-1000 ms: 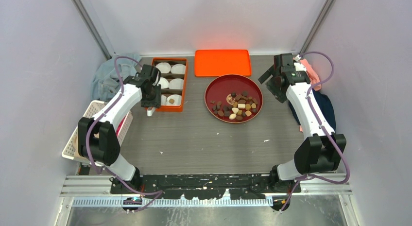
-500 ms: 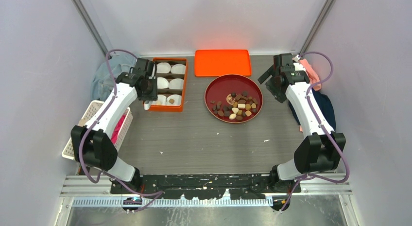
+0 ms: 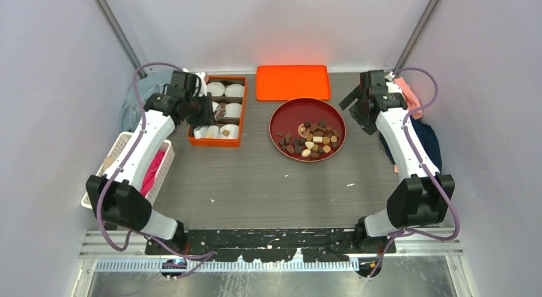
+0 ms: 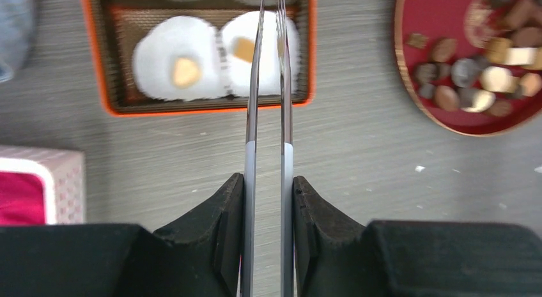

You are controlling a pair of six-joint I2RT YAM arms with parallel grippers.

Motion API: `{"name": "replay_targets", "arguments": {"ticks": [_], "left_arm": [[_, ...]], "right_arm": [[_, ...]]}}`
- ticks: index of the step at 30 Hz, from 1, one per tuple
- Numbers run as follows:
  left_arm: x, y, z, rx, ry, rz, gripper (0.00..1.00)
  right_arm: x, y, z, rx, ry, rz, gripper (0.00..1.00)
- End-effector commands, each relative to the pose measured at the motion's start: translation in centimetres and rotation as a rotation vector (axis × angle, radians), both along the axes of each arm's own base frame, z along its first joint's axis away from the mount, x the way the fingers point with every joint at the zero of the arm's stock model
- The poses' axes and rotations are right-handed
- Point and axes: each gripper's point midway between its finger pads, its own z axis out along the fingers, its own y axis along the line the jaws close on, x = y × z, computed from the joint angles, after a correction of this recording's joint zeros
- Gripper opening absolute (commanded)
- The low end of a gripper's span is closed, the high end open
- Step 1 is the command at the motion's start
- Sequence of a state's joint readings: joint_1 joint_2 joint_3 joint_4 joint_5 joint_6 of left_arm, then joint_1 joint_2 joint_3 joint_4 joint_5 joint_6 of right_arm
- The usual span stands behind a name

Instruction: Pack the chocolate

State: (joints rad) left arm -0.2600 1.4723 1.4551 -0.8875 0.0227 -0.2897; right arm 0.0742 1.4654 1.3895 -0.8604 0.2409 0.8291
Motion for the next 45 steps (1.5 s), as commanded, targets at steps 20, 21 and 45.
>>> {"name": "replay_targets", "arguments": {"ticks": [20, 21, 45], "left_arm": [[-0.7, -21.9, -1.6, -0.162, 0.047, -0.579, 0.05], [-0.5, -21.8, -1.9, -0.144, 0.044, -0.570, 0.07], [1.8, -21.8, -4.6, -0.036, 0.013, -0.569, 0.25]], "right_arm": [[-1.0, -1.2, 5.3, -0.082, -0.127, 0.040, 0.96], [-1.0, -1.3, 5.3, -0.085, -0.127, 0.039, 0.96], [-1.5, -1.3, 5.3, -0.083, -0.121, 0.032, 0.96]]}}
